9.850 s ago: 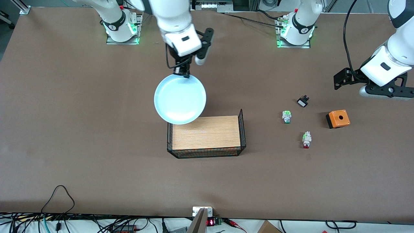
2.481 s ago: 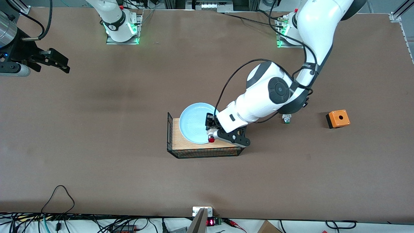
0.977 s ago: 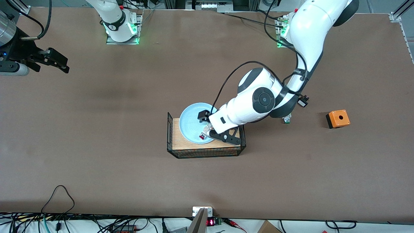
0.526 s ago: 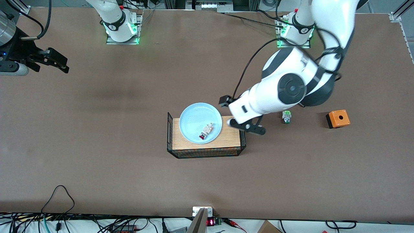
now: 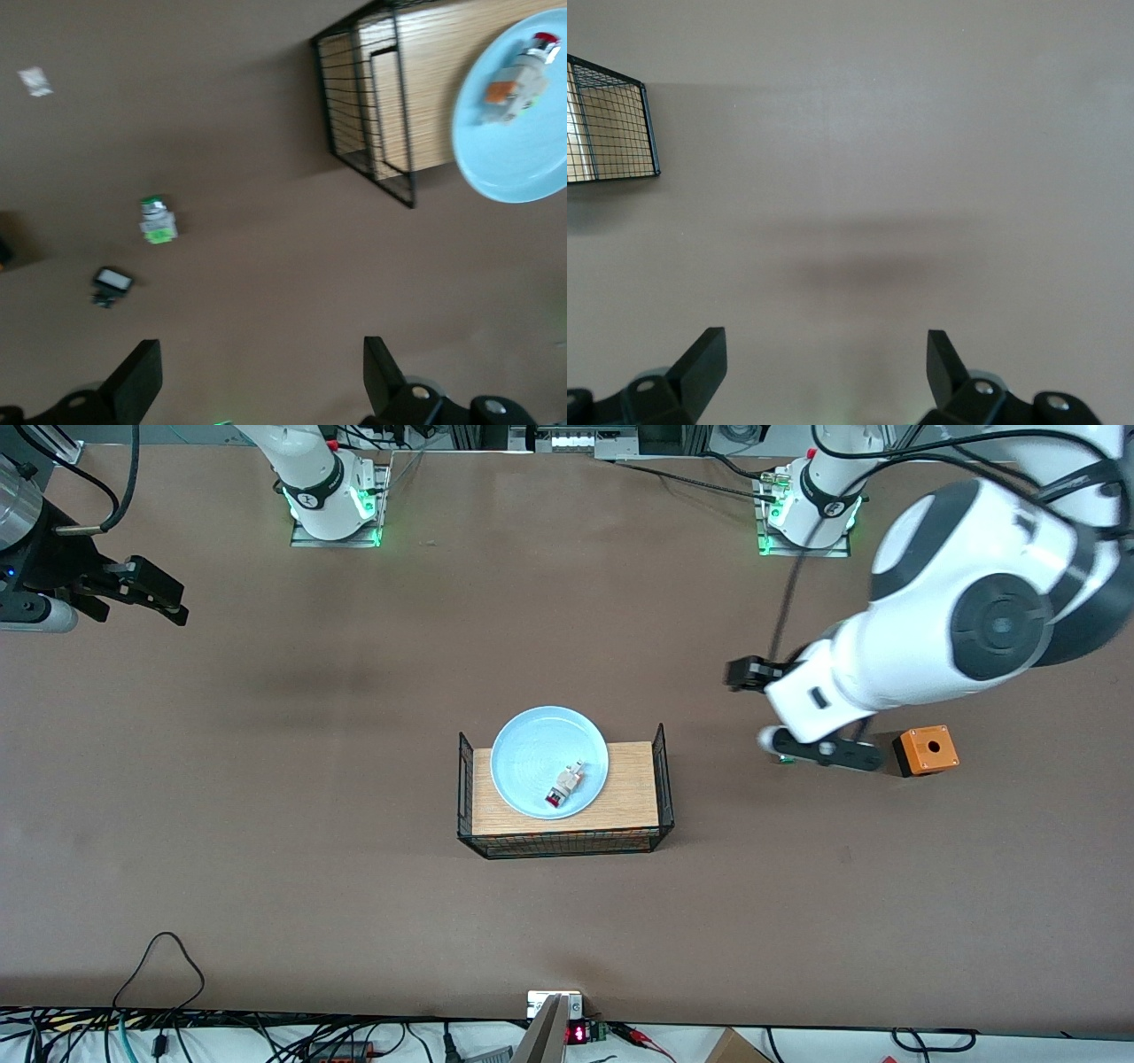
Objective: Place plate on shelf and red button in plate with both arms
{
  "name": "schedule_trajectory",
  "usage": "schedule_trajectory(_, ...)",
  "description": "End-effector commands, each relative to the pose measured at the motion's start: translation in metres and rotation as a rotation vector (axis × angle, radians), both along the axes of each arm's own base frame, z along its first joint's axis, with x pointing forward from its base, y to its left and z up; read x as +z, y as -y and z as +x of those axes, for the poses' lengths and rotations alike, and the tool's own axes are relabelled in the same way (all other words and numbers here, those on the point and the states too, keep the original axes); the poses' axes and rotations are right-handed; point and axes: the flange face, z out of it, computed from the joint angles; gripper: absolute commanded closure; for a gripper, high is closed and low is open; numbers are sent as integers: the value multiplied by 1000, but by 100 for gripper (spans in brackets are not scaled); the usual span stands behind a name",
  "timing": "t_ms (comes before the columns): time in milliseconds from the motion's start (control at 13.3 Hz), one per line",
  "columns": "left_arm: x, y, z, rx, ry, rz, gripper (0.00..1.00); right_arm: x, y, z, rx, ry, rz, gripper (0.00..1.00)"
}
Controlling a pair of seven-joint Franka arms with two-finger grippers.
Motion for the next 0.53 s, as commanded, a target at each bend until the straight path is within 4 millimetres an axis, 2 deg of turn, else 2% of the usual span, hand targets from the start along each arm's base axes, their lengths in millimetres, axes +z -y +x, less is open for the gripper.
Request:
schedule_trajectory(0,34,-32,-11,-58,75,68,0,5,1,-9,-17,9,3,0)
schedule_trajectory(75,34,-49,-11,-27,72,83,0,6,1,-8,-19,12,2,0)
schedule_trajectory(226,44,-79,-23,-2,110,96,0,5,1,-8,-17,9,2,0)
schedule_trajectory(376,33,-124,-38,-51,131,65,0,6,1,-8,-17,15,2,0)
schedule_trajectory(451,34,-149,-46,-15,179,72,0,6,2,-8,-19,14,2,0)
